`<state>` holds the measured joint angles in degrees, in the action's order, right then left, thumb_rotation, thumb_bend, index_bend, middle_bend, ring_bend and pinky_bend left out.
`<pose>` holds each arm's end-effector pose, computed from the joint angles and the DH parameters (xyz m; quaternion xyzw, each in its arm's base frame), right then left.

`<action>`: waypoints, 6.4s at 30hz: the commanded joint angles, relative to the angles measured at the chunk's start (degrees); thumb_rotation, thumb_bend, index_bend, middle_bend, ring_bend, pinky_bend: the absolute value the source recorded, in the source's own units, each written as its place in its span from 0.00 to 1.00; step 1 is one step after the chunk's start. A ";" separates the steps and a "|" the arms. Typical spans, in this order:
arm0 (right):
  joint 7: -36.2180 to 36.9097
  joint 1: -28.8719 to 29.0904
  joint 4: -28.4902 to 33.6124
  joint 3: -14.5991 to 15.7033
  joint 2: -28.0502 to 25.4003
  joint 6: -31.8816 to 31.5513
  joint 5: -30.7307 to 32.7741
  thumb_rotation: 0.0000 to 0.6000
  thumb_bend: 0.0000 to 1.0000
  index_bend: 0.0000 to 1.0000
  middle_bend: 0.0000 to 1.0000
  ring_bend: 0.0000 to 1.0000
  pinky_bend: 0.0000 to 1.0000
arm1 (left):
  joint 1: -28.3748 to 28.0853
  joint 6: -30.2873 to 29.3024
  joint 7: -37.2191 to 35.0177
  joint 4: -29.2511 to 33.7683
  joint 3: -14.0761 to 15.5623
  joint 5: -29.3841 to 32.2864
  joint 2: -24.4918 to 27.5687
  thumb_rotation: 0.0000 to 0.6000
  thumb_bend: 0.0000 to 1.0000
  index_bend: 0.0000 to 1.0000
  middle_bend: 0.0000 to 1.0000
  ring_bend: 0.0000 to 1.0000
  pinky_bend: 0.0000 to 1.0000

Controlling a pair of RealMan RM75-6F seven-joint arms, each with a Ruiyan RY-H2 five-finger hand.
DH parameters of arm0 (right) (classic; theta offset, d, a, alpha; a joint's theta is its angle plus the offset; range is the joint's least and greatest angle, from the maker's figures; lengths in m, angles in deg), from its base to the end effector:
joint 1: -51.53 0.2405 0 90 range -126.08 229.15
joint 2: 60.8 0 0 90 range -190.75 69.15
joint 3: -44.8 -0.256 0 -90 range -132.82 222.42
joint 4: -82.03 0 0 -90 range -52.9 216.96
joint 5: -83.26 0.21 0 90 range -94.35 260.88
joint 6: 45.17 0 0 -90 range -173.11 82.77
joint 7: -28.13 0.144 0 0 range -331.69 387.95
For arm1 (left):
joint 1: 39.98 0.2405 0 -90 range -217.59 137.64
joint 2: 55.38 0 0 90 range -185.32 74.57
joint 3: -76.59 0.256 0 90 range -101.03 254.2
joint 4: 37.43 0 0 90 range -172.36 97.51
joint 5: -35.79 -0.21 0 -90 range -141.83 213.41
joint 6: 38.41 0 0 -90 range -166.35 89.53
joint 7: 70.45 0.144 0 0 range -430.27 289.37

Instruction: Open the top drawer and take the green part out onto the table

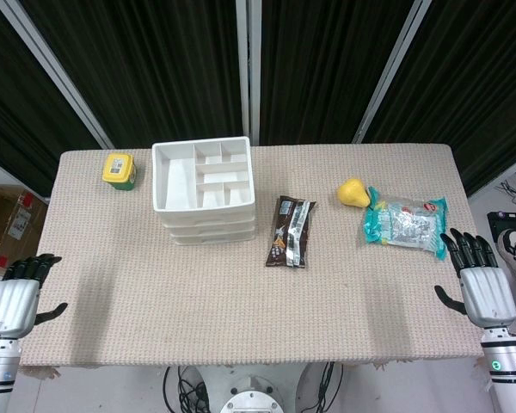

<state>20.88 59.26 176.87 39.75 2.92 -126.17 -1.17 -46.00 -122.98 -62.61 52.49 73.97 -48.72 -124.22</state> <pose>-0.2968 -0.2033 0.1544 0.6212 -0.3610 0.3655 0.5918 -0.3123 0.1865 0.1357 -0.6115 -0.3629 -0.3577 0.6053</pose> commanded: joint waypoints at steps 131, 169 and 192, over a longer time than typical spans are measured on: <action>2.20 -1.74 1.22 -0.96 -3.87 -4.50 -0.02 1.00 0.18 0.00 0.00 0.00 0.00 | -13.99 4.79 -27.59 0.89 -4.31 -1.83 -28.78 1.00 0.40 0.23 0.77 0.95 1.00; 4.11 -1.57 2.29 -0.51 -5.72 -4.81 -2.47 1.00 0.18 0.00 0.00 0.00 0.00 | -23.85 21.73 -8.80 14.03 -7.00 5.03 -6.90 0.99 0.35 0.41 0.86 1.00 1.00; 4.59 -2.18 2.40 -0.30 -6.06 -5.74 -2.79 1.00 0.18 0.00 0.00 0.00 0.00 | -22.39 22.08 -12.33 22.08 -2.02 1.65 -0.64 0.89 0.26 0.19 0.82 0.98 1.00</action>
<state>25.47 57.08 179.26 39.45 -3.13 -131.91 -3.96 -68.52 -100.67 -75.15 74.46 71.84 -46.88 -125.08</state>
